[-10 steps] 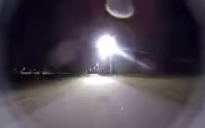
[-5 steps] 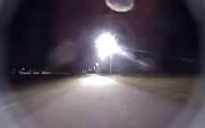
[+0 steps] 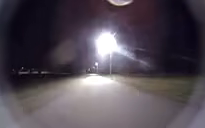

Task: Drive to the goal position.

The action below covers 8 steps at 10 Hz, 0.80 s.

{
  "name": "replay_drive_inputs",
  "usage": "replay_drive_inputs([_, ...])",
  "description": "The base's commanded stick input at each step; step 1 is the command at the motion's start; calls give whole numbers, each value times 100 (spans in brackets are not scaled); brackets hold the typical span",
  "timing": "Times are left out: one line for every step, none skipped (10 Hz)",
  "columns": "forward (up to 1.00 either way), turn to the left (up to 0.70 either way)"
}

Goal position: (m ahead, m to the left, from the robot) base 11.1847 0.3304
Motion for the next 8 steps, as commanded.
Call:
replay_drive_inputs([100, 0])
replay_drive_inputs([100, 0])
replay_drive_inputs([100, 0])
replay_drive_inputs([100, 0])
replay_drive_inputs([100, 0])
replay_drive_inputs([100, 11])
replay_drive_inputs([100, 24])
replay_drive_inputs([100, 27])
